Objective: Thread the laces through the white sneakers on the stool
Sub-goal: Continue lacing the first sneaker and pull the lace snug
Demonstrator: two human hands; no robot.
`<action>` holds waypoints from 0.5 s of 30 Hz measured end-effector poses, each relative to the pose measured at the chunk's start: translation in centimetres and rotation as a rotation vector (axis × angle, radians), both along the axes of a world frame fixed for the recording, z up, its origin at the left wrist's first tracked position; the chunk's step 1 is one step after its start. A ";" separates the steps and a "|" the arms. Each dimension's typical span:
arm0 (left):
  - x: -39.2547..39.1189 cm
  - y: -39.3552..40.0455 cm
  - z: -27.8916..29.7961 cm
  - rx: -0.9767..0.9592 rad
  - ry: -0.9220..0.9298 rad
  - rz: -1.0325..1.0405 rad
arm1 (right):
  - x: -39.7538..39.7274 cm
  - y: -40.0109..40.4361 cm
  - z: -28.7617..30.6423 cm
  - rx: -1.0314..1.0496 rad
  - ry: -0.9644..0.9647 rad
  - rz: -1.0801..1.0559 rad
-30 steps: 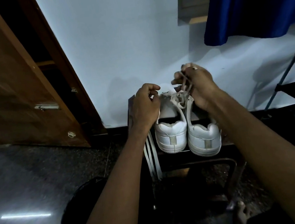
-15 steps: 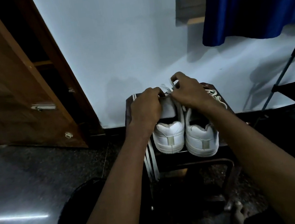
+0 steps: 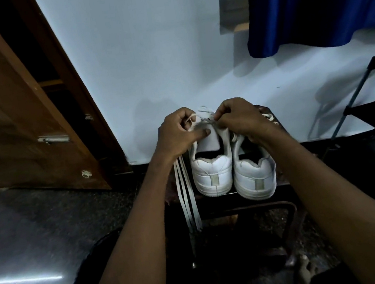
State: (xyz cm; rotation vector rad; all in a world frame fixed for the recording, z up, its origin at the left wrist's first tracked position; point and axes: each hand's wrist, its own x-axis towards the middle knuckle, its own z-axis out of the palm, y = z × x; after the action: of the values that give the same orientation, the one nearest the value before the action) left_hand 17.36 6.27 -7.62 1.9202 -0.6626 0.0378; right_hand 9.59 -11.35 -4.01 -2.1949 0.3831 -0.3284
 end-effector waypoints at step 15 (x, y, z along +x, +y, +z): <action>-1.6 -1.4 3.1 -0.886 0.612 -0.069 | 0.1 -0.1 -0.7 -0.097 -0.032 0.057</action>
State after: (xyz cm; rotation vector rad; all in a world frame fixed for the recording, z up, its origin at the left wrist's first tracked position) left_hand 15.76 4.82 -4.56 0.9663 -0.2175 -0.2528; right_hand 9.74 -11.49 -4.72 -2.2876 0.2913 -0.3571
